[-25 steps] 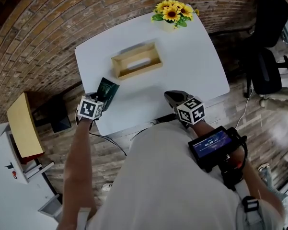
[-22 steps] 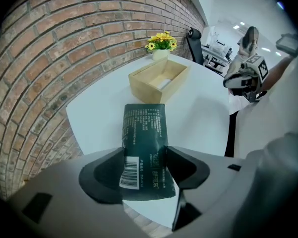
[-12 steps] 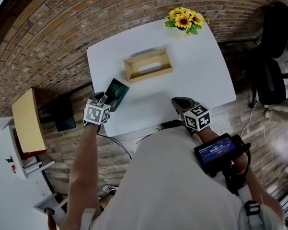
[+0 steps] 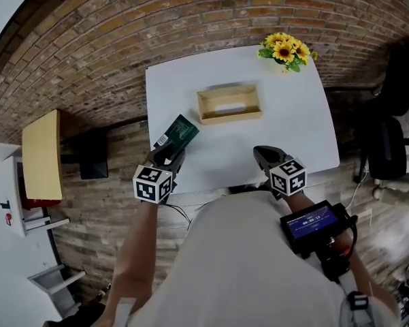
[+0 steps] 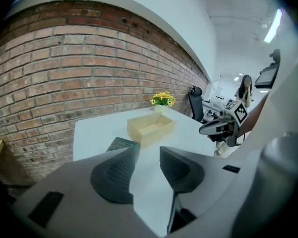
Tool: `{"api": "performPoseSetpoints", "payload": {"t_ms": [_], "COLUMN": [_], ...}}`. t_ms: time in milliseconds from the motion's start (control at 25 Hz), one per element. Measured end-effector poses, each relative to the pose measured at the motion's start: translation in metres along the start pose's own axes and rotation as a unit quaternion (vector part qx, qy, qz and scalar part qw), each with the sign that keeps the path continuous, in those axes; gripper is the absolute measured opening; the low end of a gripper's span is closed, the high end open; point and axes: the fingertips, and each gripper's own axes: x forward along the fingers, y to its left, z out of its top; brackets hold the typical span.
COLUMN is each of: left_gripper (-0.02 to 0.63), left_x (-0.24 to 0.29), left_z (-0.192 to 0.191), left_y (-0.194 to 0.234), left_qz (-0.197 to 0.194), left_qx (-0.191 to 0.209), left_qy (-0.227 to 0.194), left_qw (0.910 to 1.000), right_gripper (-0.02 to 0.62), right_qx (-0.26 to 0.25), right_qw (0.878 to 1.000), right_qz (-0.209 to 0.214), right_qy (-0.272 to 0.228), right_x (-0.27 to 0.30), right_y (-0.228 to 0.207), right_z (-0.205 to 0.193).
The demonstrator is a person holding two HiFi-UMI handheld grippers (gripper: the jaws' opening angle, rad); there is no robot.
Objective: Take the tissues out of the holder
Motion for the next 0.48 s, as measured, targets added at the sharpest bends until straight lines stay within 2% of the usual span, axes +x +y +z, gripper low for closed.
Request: {"api": "performPoseSetpoints", "payload": {"t_ms": [200,480], "left_gripper": [0.025,0.009], "left_x": [-0.011,-0.01], "left_z": [-0.015,-0.029], "left_y": [-0.02,-0.053], "left_qz": [0.018,0.005], "left_qx": [-0.051,-0.066], "left_qy": [-0.05,-0.075], "left_qw": [0.9973,0.995], "right_gripper": [0.006,0.006], "right_qx": [-0.035,-0.067], "right_qw": [0.999,0.997], "right_qz": [0.024,0.038], "right_qy": [-0.013,-0.016], "right_x": [0.002,-0.004], "right_y": [0.014,0.024], "right_z": [0.02,0.029]}}
